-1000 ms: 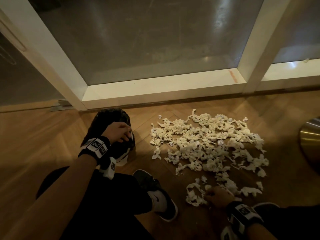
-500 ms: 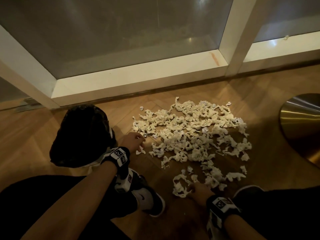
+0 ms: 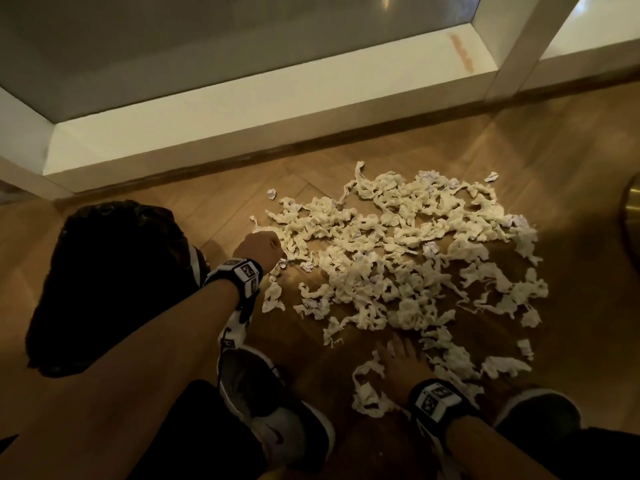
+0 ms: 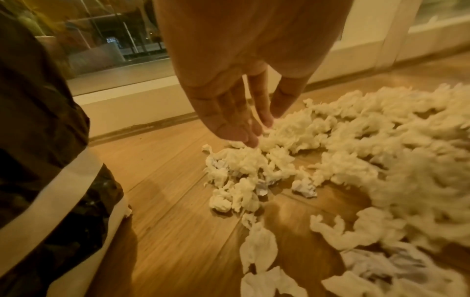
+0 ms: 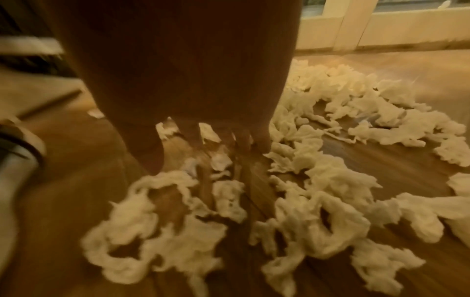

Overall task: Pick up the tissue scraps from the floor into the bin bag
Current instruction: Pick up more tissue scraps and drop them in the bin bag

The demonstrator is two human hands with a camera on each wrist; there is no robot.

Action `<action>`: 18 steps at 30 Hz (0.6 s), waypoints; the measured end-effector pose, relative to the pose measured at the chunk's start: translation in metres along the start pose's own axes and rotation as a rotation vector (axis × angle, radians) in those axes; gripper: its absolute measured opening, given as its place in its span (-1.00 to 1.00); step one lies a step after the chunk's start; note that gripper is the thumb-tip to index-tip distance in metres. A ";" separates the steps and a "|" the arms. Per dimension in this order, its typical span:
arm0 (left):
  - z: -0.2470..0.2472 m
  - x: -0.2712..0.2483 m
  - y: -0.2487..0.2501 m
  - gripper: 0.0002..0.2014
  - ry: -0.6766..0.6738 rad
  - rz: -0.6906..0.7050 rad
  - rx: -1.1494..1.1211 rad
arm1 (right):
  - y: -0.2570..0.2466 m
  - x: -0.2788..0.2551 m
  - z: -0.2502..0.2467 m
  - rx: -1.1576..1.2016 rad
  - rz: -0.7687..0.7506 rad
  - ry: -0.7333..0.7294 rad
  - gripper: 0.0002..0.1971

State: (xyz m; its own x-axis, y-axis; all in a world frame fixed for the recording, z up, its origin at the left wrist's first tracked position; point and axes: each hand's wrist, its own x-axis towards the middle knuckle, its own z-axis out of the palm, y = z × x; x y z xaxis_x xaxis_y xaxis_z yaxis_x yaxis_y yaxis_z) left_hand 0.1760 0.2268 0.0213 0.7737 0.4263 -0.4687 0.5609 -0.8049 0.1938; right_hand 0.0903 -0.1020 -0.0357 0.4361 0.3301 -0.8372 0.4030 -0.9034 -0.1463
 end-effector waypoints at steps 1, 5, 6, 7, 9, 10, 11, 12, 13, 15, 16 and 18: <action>0.006 0.008 -0.002 -0.78 0.005 -0.002 0.016 | 0.004 0.006 0.004 -0.007 0.003 -0.034 -0.24; 0.024 0.032 0.000 -0.58 -0.059 -0.038 0.111 | 0.010 0.008 0.020 -0.020 -0.016 -0.039 -0.21; 0.027 0.037 0.002 -0.58 -0.090 -0.047 0.114 | 0.010 0.008 0.020 -0.012 -0.020 -0.029 -0.18; 0.033 0.041 0.004 -0.57 -0.125 -0.044 0.128 | 0.011 0.009 0.021 -0.003 -0.024 -0.033 -0.16; 0.042 0.043 0.009 -0.60 -0.191 -0.019 0.175 | 0.011 0.008 0.019 0.014 -0.029 -0.059 -0.14; 0.047 0.042 0.011 -0.62 -0.206 -0.021 0.192 | 0.009 0.007 0.018 0.025 -0.032 -0.062 -0.15; 0.053 0.041 0.012 -0.66 -0.195 -0.025 0.187 | 0.008 0.006 0.016 0.035 -0.032 -0.062 -0.16; 0.058 0.039 0.013 -0.70 -0.182 -0.026 0.180 | 0.007 0.005 0.014 0.042 -0.029 -0.065 -0.17; 0.063 0.040 0.013 -0.75 -0.151 -0.021 0.163 | 0.005 0.005 0.009 0.050 -0.023 -0.059 -0.19; 0.069 0.039 0.011 -0.80 -0.089 -0.010 0.103 | 0.002 0.003 -0.009 0.088 -0.005 -0.012 -0.27; 0.070 0.036 0.010 -0.81 -0.066 -0.015 0.064 | 0.001 0.003 -0.022 0.110 -0.007 0.043 -0.37; 0.068 0.030 0.010 -0.86 -0.009 -0.033 -0.020 | 0.000 0.005 -0.050 0.130 -0.041 0.174 -0.57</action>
State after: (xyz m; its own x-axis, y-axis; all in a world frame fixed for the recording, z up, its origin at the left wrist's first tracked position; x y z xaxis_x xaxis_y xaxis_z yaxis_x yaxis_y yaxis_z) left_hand 0.1844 0.2033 -0.0494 0.7520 0.4490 -0.4826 0.5920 -0.7821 0.1948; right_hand 0.1328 -0.0863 -0.0137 0.5583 0.3992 -0.7272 0.3208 -0.9123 -0.2545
